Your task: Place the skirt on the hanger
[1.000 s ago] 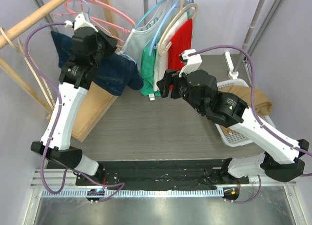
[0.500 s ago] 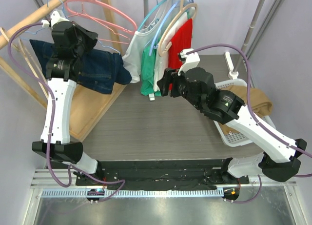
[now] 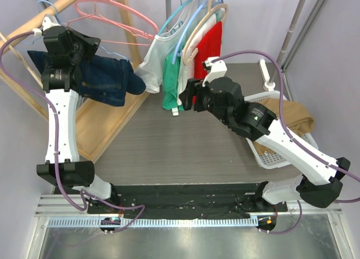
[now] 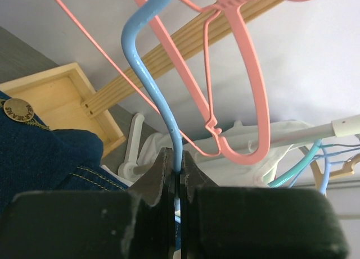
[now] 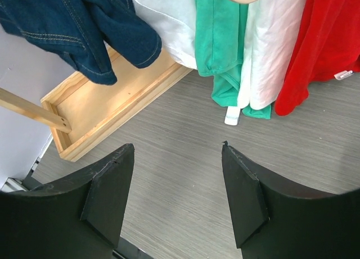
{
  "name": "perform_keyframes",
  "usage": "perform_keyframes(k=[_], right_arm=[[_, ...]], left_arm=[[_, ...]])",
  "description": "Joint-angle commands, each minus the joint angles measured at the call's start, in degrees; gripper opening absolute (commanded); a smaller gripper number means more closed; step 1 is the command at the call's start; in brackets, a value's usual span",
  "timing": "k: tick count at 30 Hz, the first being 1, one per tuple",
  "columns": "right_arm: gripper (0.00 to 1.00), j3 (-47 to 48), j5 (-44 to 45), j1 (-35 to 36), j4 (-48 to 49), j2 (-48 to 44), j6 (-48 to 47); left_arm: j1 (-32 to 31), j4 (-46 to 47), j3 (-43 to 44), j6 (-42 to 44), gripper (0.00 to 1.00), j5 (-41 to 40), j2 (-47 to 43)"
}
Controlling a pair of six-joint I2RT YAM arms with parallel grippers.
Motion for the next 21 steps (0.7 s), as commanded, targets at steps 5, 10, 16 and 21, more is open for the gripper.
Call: perform_keyframes(k=[5, 10, 16, 21], right_arm=[[0.69, 0.10, -1.01, -0.72, 2.61, 0.78, 1.43], [0.69, 0.01, -1.01, -0.89, 2.61, 0.78, 2.13], [0.69, -0.70, -1.19, -1.33, 2.61, 0.61, 3.53], [0.69, -1.92, -0.40, -1.59, 2.61, 0.08, 4.41]], left_arm=[[0.43, 7.22, -5.12, -0.67, 0.18, 3.47, -5.49], [0.43, 6.51, -8.10, -0.76, 0.63, 3.91, -9.36], [0.43, 4.67, -9.26, 0.29, 0.72, 3.65, -13.49], [-1.23, 3.88, -11.89, 1.69, 0.71, 4.17, -16.31]])
